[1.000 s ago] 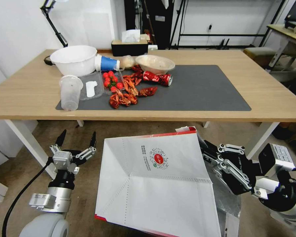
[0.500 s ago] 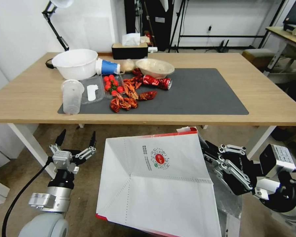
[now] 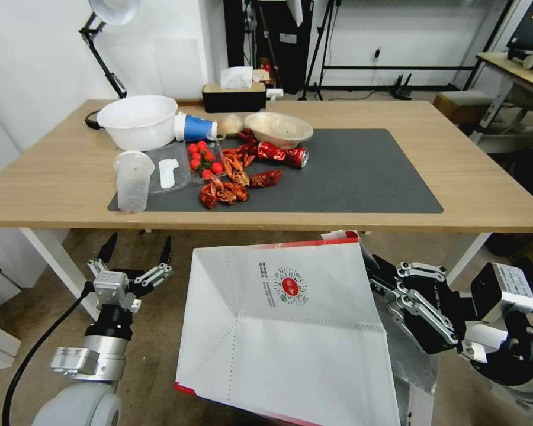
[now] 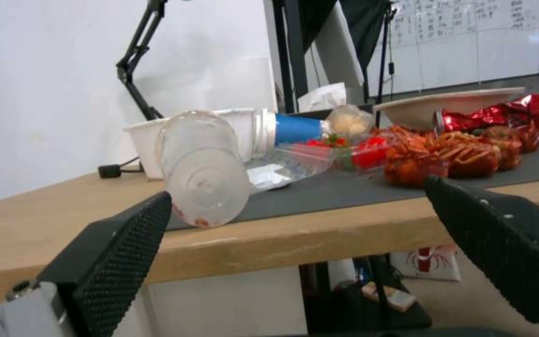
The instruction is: Pick up the food delivery bag from the floor and place it on the table.
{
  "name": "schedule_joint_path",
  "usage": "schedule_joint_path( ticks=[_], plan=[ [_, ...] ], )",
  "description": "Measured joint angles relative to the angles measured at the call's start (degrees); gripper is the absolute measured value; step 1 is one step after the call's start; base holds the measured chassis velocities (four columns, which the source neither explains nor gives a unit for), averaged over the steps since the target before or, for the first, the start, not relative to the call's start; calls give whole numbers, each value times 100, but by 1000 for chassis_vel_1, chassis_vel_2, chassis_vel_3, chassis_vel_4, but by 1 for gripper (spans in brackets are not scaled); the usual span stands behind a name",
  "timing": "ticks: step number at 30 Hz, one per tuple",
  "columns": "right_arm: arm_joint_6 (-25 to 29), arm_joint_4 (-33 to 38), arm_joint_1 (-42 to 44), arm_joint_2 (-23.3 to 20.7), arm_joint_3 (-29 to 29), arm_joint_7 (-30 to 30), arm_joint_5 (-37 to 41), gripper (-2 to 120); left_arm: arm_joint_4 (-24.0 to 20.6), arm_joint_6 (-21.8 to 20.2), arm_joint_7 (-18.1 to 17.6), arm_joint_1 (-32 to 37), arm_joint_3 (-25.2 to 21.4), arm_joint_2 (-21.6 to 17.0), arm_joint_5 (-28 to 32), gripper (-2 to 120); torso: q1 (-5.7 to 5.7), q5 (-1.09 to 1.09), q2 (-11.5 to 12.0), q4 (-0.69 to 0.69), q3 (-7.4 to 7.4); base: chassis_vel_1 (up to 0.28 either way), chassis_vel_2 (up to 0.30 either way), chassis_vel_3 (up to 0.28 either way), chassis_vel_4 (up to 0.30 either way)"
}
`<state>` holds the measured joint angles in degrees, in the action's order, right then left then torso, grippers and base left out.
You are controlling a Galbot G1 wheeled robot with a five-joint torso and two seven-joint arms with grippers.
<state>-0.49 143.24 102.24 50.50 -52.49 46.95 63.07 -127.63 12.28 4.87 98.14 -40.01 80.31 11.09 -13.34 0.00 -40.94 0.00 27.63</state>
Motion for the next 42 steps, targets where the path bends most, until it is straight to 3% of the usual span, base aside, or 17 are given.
schedule_joint_path(
  ticks=[42],
  plan=[
    [24,0,-69,182,219,49,-224,0,219,65,86,-76,65,-43,23,100,-442,0,-1055,0,611,0,0,0,0]
  ],
)
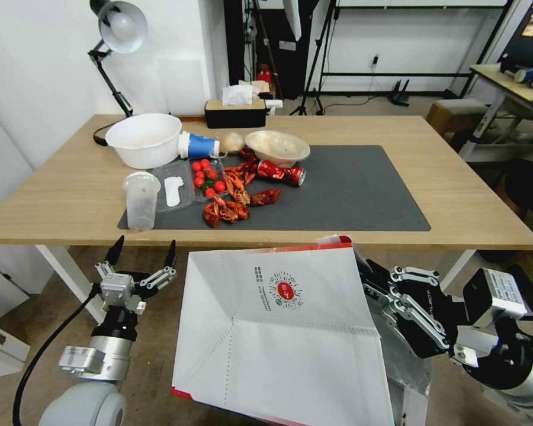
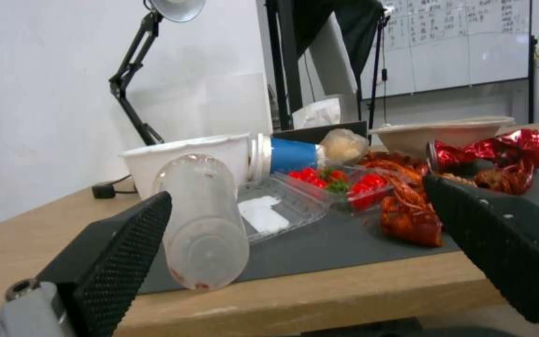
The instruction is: Pick up the food delivery bag from the floor and place it on the table.
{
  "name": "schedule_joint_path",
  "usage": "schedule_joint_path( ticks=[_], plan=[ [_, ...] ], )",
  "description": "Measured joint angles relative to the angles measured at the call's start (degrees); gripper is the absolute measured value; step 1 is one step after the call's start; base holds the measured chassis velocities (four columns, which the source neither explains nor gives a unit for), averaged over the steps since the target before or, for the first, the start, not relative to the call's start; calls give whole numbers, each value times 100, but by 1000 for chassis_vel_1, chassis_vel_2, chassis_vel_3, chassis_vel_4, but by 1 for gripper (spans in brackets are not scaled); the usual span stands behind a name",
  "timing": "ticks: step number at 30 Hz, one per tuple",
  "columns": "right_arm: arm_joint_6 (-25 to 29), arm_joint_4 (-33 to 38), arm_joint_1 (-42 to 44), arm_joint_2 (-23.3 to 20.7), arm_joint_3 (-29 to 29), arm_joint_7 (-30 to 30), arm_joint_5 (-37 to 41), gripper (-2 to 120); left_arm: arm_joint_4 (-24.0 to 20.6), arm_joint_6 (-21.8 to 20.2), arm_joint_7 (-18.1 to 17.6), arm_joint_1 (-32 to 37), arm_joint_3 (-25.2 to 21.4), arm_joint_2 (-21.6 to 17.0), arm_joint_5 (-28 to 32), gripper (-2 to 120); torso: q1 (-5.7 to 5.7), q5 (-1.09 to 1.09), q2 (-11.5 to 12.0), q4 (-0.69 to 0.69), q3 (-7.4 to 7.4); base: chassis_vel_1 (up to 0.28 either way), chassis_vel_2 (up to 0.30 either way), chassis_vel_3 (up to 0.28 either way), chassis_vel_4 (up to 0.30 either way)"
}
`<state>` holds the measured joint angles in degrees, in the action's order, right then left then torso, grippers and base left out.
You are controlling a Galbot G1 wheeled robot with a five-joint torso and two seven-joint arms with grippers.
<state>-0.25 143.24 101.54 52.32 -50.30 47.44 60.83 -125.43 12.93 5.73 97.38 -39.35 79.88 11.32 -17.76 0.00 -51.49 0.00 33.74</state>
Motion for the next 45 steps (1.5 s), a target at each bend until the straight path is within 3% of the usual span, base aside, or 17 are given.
schedule_joint_path(
  ticks=[12,17,33,45],
  plan=[
    [2,0,-9,-21,21,-2,-14,0,10,34,-28,16,-3,-10,-4,100,-141,0,-321,1,182,0,0,0,0],
    [2,0,-11,-25,30,-3,-14,0,41,229,-83,-15,27,-30,126,100,-197,0,-450,0,256,0,0,0,0],
    [-34,0,-229,-100,133,-183,113,0,62,312,-66,-30,33,-33,53,100,-197,0,-450,0,257,0,0,0,0],
    [-25,0,-579,-291,292,-777,570,0,-25,395,10,58,3,43,-35,100,-184,0,-422,0,241,0,0,0,0]
  ],
)
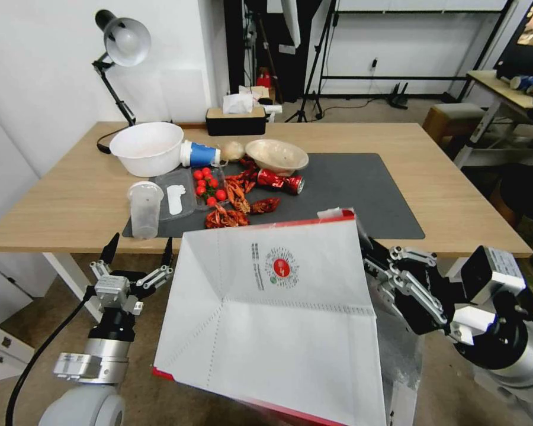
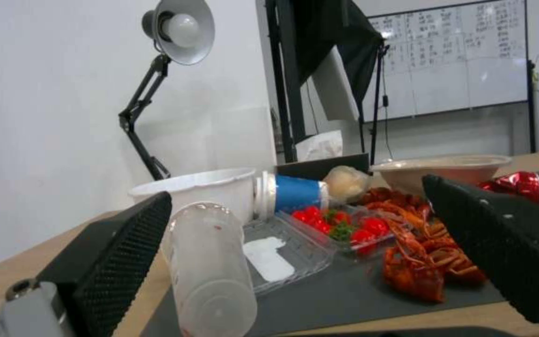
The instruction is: Pick up the food delivery bag from the floor and place it on the table.
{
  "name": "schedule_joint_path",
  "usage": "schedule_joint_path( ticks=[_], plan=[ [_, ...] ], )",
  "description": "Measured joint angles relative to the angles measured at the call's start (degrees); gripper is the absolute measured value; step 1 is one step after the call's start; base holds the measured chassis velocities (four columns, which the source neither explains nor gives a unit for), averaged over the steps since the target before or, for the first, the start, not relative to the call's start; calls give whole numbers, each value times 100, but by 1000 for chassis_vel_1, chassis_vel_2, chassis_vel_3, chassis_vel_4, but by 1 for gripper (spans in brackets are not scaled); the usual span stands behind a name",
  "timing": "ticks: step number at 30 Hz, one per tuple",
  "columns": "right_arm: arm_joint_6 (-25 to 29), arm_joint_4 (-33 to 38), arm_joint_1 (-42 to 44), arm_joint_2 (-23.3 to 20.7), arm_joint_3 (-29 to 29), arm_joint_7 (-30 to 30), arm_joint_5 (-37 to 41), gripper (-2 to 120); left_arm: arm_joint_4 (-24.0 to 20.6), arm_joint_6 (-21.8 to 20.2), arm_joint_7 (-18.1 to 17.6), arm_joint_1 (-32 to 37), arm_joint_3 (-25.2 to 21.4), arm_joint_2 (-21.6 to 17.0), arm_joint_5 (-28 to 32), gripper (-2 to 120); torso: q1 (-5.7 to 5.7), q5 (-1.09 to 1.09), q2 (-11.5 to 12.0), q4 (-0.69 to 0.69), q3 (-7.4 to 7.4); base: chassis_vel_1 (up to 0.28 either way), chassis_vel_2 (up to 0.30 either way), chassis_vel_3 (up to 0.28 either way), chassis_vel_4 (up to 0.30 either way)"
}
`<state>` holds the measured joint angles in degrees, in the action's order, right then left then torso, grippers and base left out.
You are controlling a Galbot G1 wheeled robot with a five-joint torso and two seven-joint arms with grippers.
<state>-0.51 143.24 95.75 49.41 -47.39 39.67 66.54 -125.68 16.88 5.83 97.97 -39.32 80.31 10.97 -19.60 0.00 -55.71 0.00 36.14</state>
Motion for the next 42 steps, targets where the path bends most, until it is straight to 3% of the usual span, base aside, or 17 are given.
schedule_joint_path(
  ticks=[15,26,34,41,42],
  plan=[
    [92,1,-488,-423,-20,-1286,896,0,34,44,33,31,35,50,-97,100,7,0,15,-1,-9,0,0,0,0],
    [238,2,-1606,-826,122,-2679,1627,0,91,87,10,27,83,83,-144,100,10,0,21,-1,-13,0,0,0,0],
    [394,2,-2600,-984,513,-3848,1849,0,96,87,8,29,106,122,-192,100,10,0,24,1,-14,0,0,0,0],
    [380,2,-3100,-1056,672,-4434,1907,0,144,91,10,39,132,189,-243,100,12,0,25,-1,-15,0,0,0,0],
    [323,2,-3244,-1065,709,-4748,1931,0,149,91,17,39,140,203,-258,100,12,0,26,0,-15,0,0,0,0]
  ],
)
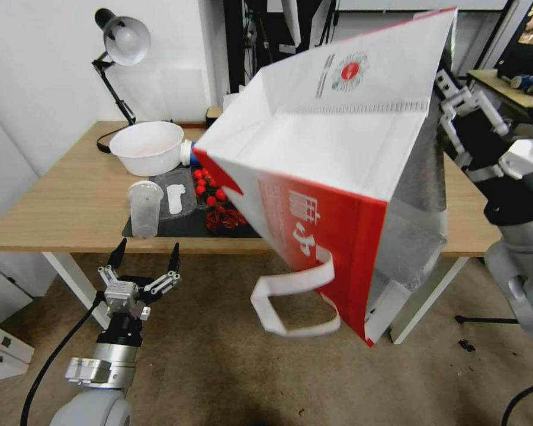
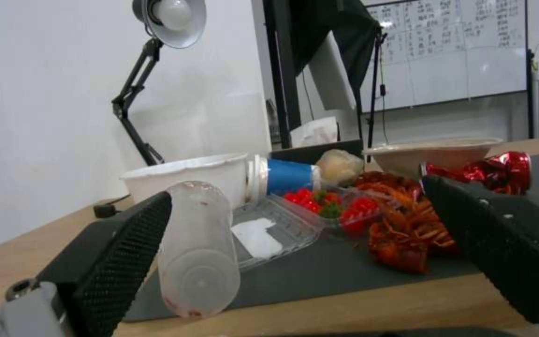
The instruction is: Pick up the food delivery bag from the floor and place it on the table.
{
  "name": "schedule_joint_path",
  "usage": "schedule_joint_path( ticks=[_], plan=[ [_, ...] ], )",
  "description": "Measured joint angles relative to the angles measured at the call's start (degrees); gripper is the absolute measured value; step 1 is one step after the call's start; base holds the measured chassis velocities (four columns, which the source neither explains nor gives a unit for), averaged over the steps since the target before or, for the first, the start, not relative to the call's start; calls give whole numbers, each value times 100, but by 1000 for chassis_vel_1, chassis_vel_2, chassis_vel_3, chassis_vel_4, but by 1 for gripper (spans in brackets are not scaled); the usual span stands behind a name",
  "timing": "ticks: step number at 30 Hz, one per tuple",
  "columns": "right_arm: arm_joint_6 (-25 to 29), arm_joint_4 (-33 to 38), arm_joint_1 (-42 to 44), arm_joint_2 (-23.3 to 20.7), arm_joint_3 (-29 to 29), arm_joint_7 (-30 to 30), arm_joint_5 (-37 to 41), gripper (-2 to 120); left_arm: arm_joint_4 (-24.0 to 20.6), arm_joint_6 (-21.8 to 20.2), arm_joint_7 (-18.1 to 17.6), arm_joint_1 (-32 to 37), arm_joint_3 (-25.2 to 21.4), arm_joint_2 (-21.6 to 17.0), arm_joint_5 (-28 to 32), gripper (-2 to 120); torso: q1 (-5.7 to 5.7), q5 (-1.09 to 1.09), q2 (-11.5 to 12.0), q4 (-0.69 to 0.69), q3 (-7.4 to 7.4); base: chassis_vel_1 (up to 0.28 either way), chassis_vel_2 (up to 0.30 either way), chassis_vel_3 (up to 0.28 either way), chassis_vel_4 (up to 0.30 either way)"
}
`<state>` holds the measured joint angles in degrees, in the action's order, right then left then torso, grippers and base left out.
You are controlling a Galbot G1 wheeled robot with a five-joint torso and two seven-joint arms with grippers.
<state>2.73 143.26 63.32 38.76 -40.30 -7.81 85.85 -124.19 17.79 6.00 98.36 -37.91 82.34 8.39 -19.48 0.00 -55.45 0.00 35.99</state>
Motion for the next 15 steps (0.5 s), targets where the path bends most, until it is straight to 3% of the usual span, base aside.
schedule_joint_path(
  ticks=[3,15],
  plan=[
    [-132,-1,-331,-10,77,-794,61,0,0,-3,15,1,16,24,-23,100,0,0,1,1,0,0,0,0,0],
    [-498,-398,-1182,-92,224,-2253,129,0,13,-19,36,-1,38,49,-76,100,1,0,2,0,-1,0,0,0,0]
  ],
)
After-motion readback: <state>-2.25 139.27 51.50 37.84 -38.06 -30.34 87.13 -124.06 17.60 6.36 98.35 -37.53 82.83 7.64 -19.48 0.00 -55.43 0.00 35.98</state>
